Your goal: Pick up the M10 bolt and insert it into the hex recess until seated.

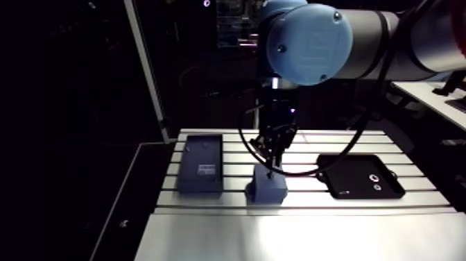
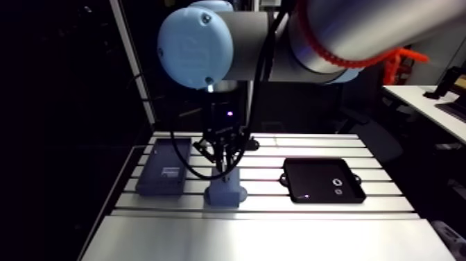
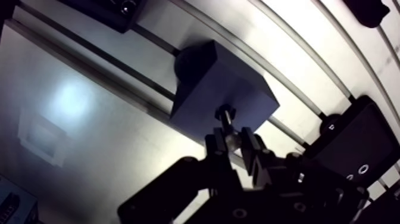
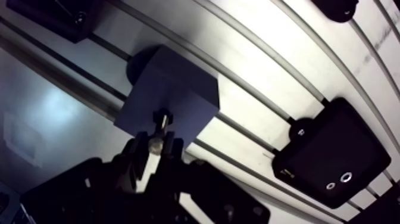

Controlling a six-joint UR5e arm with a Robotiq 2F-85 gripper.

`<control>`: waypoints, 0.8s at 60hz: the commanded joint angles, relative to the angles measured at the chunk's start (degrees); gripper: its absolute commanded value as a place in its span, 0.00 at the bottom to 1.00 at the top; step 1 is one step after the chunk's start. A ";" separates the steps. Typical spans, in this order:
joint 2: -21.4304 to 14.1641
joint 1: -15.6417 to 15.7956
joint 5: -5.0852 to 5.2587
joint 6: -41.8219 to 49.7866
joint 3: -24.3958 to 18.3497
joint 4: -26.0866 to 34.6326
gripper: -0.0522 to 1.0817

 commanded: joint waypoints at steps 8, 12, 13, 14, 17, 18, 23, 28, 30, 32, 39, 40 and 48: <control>0.43 0.00 -0.07 0.09 -0.08 -0.14 0.74; 0.43 -0.08 -0.07 0.09 -0.08 -0.14 0.74; 0.43 -0.09 -0.01 0.09 -0.08 -0.14 0.74; 0.43 -0.09 -0.01 0.09 -0.08 -0.14 0.74; 0.43 -0.09 0.00 0.00 -0.16 -0.21 0.74; 0.43 -0.09 0.00 0.00 -0.16 -0.21 0.74; 0.43 -0.01 0.00 0.00 -0.08 -0.65 0.74; 0.43 0.00 0.08 0.00 -0.08 -0.74 0.74; 0.43 0.00 0.09 0.00 -0.08 -0.75 0.74; 0.35 0.00 0.09 0.00 -0.08 -0.75 0.74; 0.43 0.00 0.09 0.00 -0.08 -0.75 0.74; 0.43 0.00 0.09 0.00 -0.08 -0.75 0.74; 0.43 0.00 0.09 0.00 0.00 -0.75 0.74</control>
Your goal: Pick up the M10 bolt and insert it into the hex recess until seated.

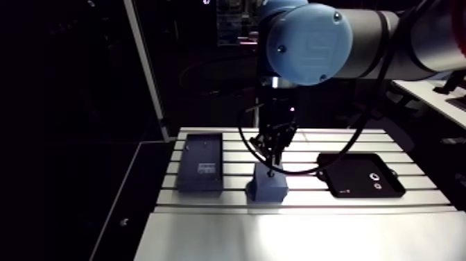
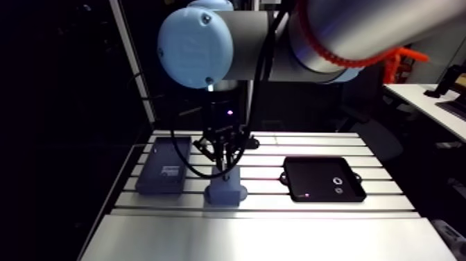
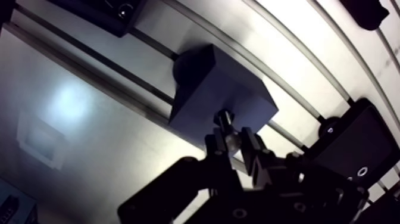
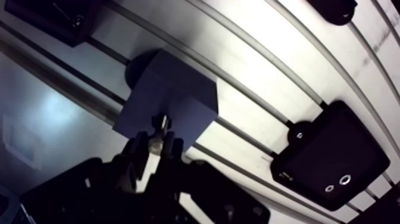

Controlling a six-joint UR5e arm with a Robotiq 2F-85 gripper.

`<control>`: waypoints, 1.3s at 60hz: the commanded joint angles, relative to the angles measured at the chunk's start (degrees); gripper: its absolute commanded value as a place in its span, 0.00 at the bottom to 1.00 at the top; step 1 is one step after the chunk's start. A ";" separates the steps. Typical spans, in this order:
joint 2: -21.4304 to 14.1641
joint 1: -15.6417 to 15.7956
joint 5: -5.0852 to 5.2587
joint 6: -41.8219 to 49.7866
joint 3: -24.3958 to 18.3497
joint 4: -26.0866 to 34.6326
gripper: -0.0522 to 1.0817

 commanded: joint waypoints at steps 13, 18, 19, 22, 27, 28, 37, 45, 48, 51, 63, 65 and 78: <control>0.02 0.01 0.02 -0.01 0.09 -0.05 0.74; 0.02 0.01 0.02 -0.01 0.18 0.03 0.74; 0.02 0.01 0.02 -0.01 0.18 0.03 0.74; 0.02 0.01 -0.06 -0.01 0.34 -0.05 0.74; 0.09 0.09 -0.07 -0.02 0.35 -0.05 0.74; 0.09 0.09 -0.07 -0.02 0.35 -0.05 0.74; 0.10 0.01 -0.07 -0.02 0.53 -0.05 0.74; 0.10 0.01 -0.07 -0.01 0.61 -0.13 0.74; 0.10 0.01 -0.07 -0.09 0.62 -0.13 0.74; 0.10 0.01 -0.07 -0.09 0.62 -0.06 0.71; 0.02 0.27 -0.07 -0.83 0.78 0.04 0.19; 0.02 0.27 -0.15 -1.10 0.86 -0.03 0.13; -0.07 0.27 -0.15 -1.33 0.88 -0.05 0.06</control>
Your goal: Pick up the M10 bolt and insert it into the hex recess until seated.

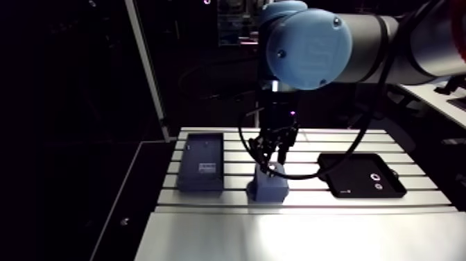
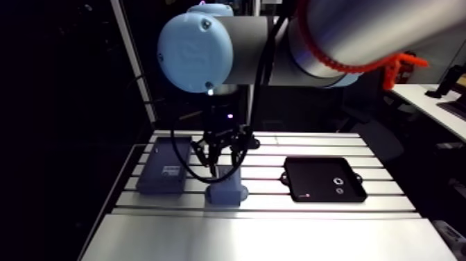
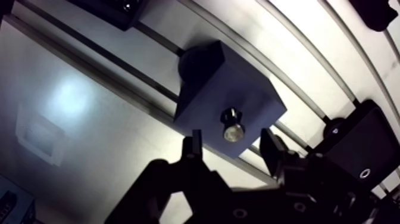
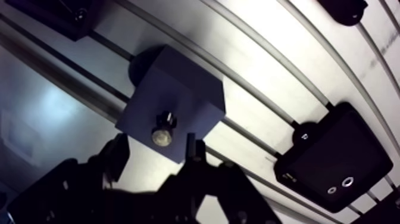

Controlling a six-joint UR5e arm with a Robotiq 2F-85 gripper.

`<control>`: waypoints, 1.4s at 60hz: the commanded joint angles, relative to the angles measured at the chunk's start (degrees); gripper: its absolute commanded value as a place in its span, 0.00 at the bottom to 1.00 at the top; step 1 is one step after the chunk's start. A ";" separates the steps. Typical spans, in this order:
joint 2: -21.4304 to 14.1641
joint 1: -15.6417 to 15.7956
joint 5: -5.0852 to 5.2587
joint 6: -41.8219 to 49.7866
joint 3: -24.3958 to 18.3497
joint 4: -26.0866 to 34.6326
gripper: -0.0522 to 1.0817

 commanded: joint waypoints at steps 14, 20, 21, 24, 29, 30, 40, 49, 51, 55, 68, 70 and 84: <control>-0.14 0.04 0.02 -0.40 -0.01 -0.18 0.06; -0.23 0.04 0.02 -0.34 -0.01 -0.19 0.06; -0.31 0.04 0.02 -0.33 -0.01 -0.19 0.06; -0.32 0.04 0.02 -0.32 -0.01 -0.19 0.06; -0.41 0.04 0.02 -0.16 0.07 -0.10 0.06; -0.41 0.04 0.02 -0.16 0.07 -0.10 0.06; -0.75 0.04 0.09 0.69 0.01 -0.01 0.06; -0.94 0.04 0.36 6.46 -0.33 0.07 0.06; -0.94 0.04 0.15 8.47 -0.28 0.08 0.06; -0.76 0.04 0.04 13.55 -0.05 0.08 0.09; 0.01 0.22 0.33 18.70 0.35 -0.89 0.29; 0.10 0.07 0.36 19.12 0.35 -1.41 0.32; 0.21 0.07 0.54 22.14 0.96 -2.54 0.40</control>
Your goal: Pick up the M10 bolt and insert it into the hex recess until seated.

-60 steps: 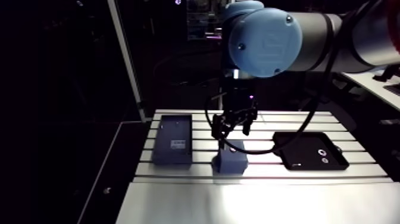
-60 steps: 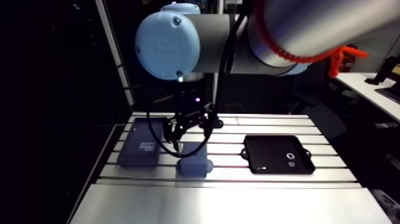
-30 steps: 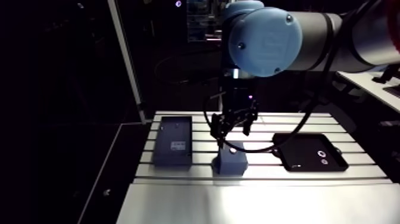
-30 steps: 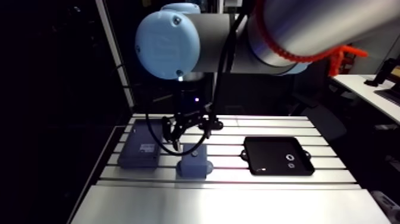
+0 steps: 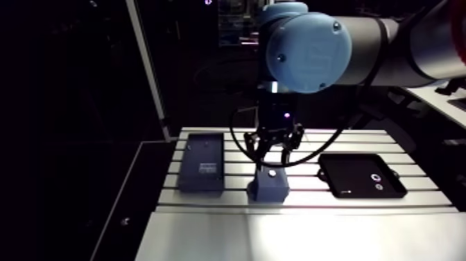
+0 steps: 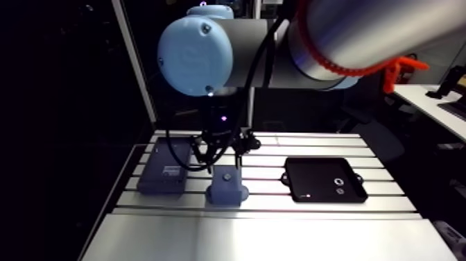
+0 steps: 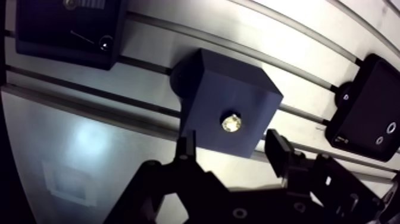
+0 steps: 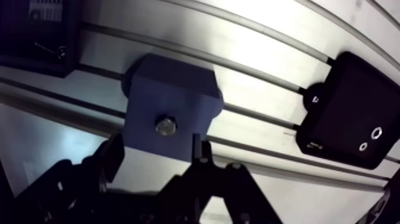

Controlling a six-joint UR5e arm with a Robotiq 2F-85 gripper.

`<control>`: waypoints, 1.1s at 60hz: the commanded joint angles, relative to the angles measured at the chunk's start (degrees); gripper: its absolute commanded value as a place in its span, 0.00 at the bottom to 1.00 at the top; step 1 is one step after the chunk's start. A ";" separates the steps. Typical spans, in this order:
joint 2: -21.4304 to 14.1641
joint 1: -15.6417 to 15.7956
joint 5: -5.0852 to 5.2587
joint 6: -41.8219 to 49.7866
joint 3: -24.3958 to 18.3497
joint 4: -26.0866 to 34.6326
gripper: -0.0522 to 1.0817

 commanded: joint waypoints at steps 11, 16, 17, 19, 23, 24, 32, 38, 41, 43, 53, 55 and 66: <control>0.76 -0.38 0.11 3.50 0.75 -1.16 0.43; 0.76 -0.57 0.12 3.84 0.83 -1.16 0.44; 0.76 -0.57 0.12 3.84 0.83 -1.16 0.44; 0.76 -0.64 0.12 4.16 0.84 -1.16 0.44; 0.76 -0.66 0.04 4.62 0.84 -1.24 0.44; 0.76 -0.73 0.04 4.80 0.91 -1.25 0.45; 0.76 -0.75 0.04 4.92 1.09 -1.25 0.46; 0.76 -0.75 0.12 4.92 1.27 -1.64 0.48; 0.76 -0.75 0.36 4.84 1.44 -2.82 0.48; 0.76 -0.75 0.38 4.98 1.53 -3.35 0.48; 0.76 -0.67 0.39 6.09 2.22 -4.46 0.50; 0.76 -0.66 0.39 6.44 2.24 -4.57 0.51; 1.01 -0.65 0.37 6.69 2.51 -4.86 0.51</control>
